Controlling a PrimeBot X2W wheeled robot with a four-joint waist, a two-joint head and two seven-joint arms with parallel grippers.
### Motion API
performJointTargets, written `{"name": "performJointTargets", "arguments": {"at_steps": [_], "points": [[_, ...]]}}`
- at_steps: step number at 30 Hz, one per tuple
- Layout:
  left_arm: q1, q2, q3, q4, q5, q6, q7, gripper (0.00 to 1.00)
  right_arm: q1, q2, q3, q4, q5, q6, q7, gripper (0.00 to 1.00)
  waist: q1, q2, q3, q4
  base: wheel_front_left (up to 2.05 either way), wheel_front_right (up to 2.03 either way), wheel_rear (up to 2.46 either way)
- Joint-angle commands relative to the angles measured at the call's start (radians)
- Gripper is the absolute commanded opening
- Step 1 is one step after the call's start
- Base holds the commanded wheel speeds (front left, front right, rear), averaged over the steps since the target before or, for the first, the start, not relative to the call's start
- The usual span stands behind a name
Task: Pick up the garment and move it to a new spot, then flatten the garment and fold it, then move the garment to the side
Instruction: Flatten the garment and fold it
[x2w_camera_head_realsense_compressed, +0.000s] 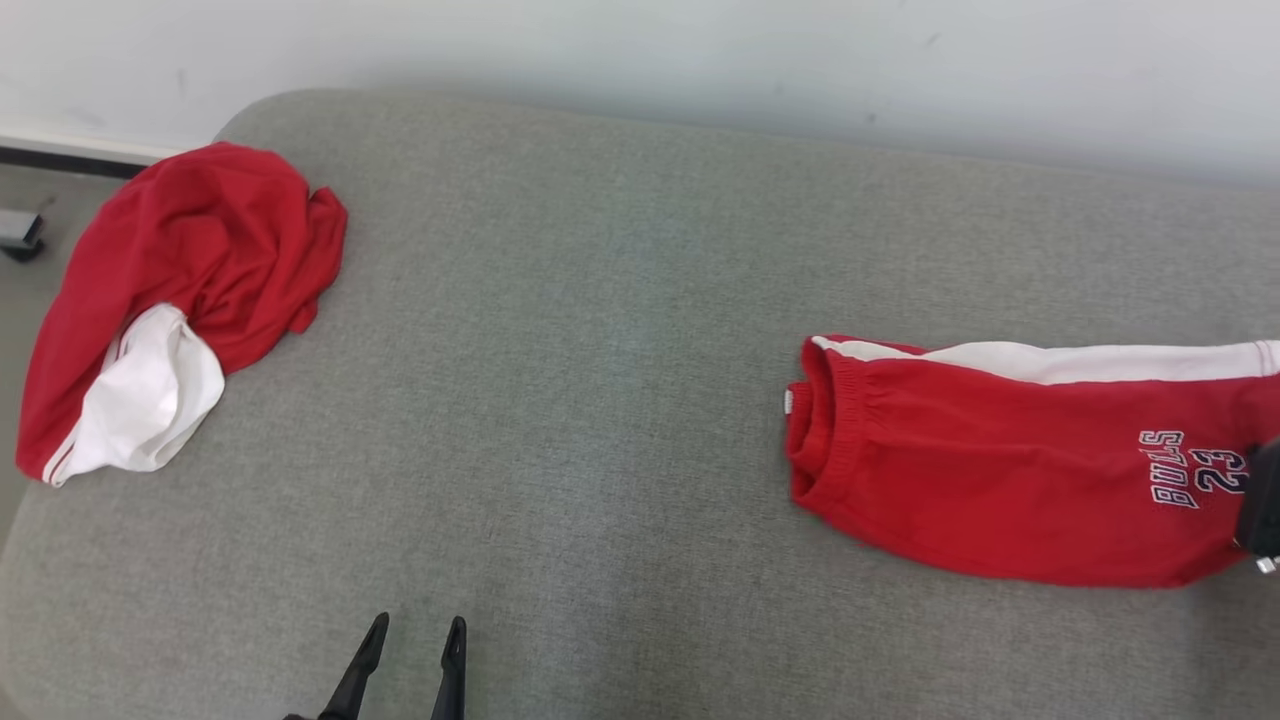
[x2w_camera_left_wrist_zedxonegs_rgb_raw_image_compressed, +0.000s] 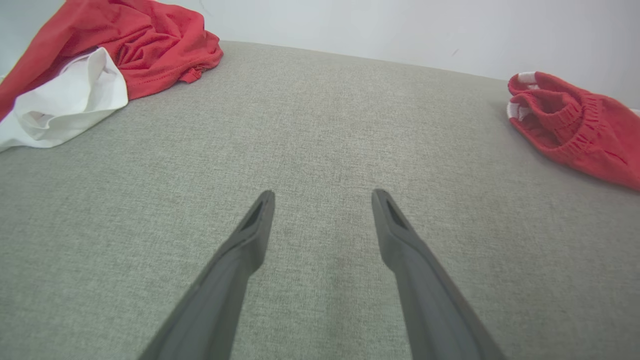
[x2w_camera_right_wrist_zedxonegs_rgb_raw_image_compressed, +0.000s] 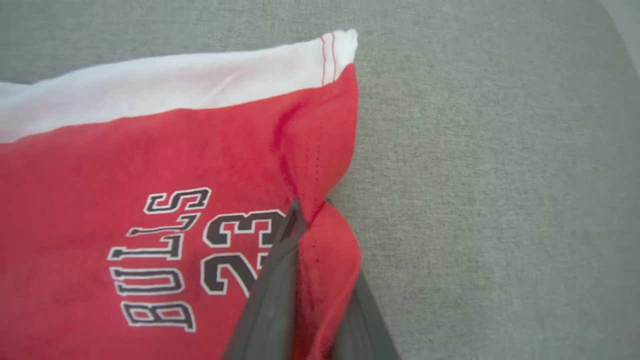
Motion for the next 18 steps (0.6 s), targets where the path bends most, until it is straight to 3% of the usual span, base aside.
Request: {"name": "performJointTargets", "arguments": {"at_steps": [1,9,18], "points": [[0.016,0.003,0.004,-0.003,0.012,-0.003,-0.003,1.0,0.016,-0.013,-0.011,-0.012,-0.009,-0.003,-0.012,0.0,-0.0002,-0.0002,-0.019,-0.021,0.0,0.0,0.0],[0.017,-0.005,-0.007,-0.009,0.014,-0.005,-0.003,1.0,0.078,-0.058,-0.065,-0.114,-0.076,-0.003,-0.019,0.0,-0.0002,-0.0002,-0.035,-0.047,0.0,0.0,0.0],[0.024,-0.014,-0.017,0.003,0.005,-0.007,-0.003,1.0,0.139,0.002,-0.03,-0.352,-0.121,-0.002,0.051,0.0,-0.0002,-0.0002,-0.07,-0.049,0.0,0.0,0.0]]}}
